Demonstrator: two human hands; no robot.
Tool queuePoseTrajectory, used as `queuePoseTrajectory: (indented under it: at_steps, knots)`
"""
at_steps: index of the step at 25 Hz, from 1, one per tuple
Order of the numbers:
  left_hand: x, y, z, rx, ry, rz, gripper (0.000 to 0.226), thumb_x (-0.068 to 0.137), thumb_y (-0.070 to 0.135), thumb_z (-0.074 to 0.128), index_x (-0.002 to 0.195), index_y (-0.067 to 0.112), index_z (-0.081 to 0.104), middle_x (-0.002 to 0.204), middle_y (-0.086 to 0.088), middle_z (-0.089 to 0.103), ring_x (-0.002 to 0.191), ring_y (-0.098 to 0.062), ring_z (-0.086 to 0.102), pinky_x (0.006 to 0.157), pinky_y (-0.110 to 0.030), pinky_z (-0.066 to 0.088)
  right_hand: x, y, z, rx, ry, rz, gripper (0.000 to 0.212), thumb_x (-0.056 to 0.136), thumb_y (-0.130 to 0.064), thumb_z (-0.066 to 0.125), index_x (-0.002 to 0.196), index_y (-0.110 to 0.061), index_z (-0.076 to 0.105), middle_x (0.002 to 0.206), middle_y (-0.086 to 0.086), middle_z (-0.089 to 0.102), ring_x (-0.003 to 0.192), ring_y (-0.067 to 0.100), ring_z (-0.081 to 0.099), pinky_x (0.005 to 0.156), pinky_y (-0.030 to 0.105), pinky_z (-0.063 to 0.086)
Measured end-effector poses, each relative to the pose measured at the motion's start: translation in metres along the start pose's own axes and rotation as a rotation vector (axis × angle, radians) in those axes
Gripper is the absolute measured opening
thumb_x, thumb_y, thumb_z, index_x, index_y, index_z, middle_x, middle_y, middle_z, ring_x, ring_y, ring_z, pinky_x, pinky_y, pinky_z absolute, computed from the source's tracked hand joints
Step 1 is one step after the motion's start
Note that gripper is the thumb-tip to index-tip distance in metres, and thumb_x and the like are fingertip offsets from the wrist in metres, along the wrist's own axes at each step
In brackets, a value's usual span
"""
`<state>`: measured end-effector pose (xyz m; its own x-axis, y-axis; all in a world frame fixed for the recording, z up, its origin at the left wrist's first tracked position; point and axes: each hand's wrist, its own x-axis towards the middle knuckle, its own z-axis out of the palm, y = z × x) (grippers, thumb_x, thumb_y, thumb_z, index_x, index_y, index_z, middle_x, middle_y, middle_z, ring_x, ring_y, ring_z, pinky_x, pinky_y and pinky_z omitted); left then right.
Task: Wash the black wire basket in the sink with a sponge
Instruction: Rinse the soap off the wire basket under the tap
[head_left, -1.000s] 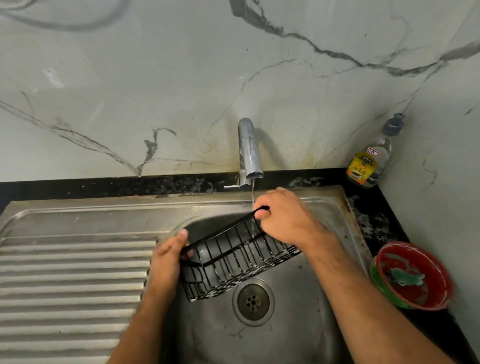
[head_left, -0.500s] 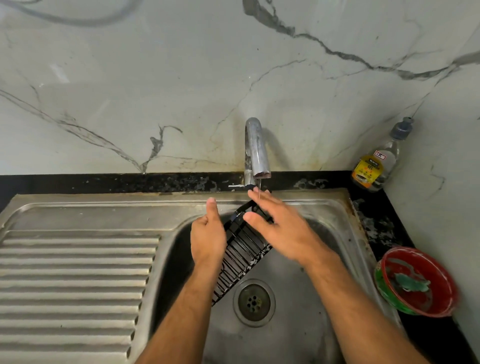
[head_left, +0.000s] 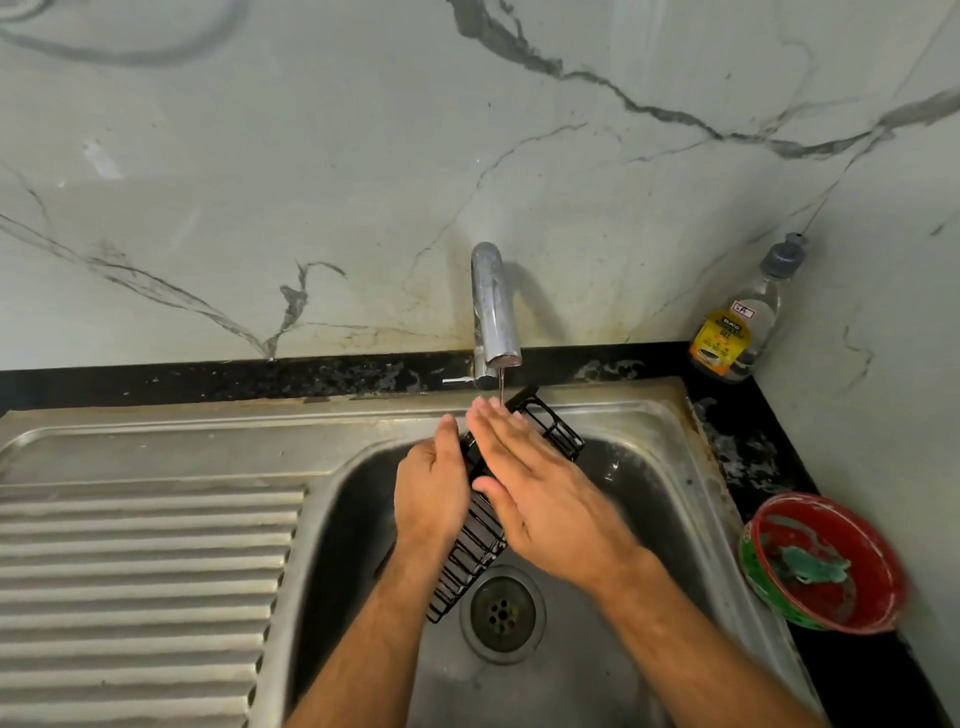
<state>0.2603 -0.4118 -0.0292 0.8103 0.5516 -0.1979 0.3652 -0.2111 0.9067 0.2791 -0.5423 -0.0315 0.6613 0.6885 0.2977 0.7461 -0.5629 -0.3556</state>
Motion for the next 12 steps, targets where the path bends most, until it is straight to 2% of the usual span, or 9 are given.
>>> queuePoseTrajectory:
  at_steps: [2,3,5,6,8,10,12]
  knots:
    - [-0.005,-0.004,0.0,-0.057,0.023,0.01,0.062,0.107,0.049,0.034,0.075,0.013,0.073,0.074,-0.001,0.073,0.072,-0.015,0.068,0.081,-0.042,0.056,-0.001,0.007,-0.003,-0.05,0.0,-0.132,0.056,0.107,-0.034,0.032,0.155,-0.007,0.024,0.164,0.01,0.022,0.153,0.016,0.014,0.124,0.038,0.021]
    - [-0.007,-0.004,0.002,-0.088,0.029,0.021,0.065,0.107,0.048,0.036,0.074,0.005,0.071,0.069,-0.003,0.07,0.067,-0.015,0.063,0.076,-0.043,0.054,0.0,0.015,-0.007,-0.022,-0.005,-0.144,0.056,0.107,-0.036,0.032,0.156,-0.009,0.025,0.164,0.008,0.022,0.153,0.015,0.013,0.124,0.037,0.019]
    - [-0.012,-0.001,0.003,-0.163,0.05,0.021,0.066,0.107,0.044,0.039,0.073,-0.008,0.062,0.065,-0.014,0.063,0.062,-0.019,0.053,0.07,-0.039,0.049,0.003,0.026,-0.02,0.16,-0.015,0.003,0.06,0.105,-0.049,0.025,0.156,-0.018,0.027,0.164,-0.002,0.024,0.152,0.007,0.012,0.125,0.036,0.017]
    - [-0.013,0.001,0.002,-0.197,0.07,0.005,0.064,0.108,0.041,0.041,0.07,-0.007,0.059,0.064,-0.017,0.06,0.06,-0.019,0.051,0.068,-0.036,0.046,0.007,0.027,-0.026,0.251,-0.028,0.098,0.064,0.103,-0.058,0.02,0.156,-0.023,0.028,0.163,-0.006,0.025,0.152,0.003,0.011,0.125,0.035,0.016]
    - [-0.015,0.008,-0.002,-0.254,0.117,-0.018,0.053,0.108,0.034,0.042,0.064,0.011,0.057,0.062,-0.004,0.056,0.053,-0.006,0.052,0.063,-0.021,0.044,0.012,0.013,-0.03,0.221,-0.087,0.12,0.07,0.099,-0.065,0.011,0.156,-0.027,0.024,0.163,-0.01,0.02,0.151,0.0,0.008,0.126,0.033,0.01]
    - [-0.016,0.012,-0.006,-0.225,0.098,0.004,0.041,0.11,0.025,0.039,0.071,0.03,0.05,0.072,0.012,0.047,0.059,0.012,0.054,0.058,-0.001,0.037,0.015,0.0,-0.027,0.114,-0.144,0.021,0.065,0.101,-0.06,0.009,0.156,-0.027,0.015,0.164,-0.01,0.014,0.152,0.001,0.004,0.125,0.029,0.003]
    - [-0.014,0.008,-0.007,-0.211,0.06,0.01,0.031,0.11,0.024,0.041,0.081,0.035,0.045,0.08,0.016,0.04,0.065,0.013,0.051,0.059,0.006,0.032,0.021,0.014,-0.03,0.136,-0.169,0.072,0.06,0.102,-0.057,0.012,0.156,-0.029,0.017,0.163,-0.012,0.014,0.151,0.002,0.007,0.126,0.031,0.005]
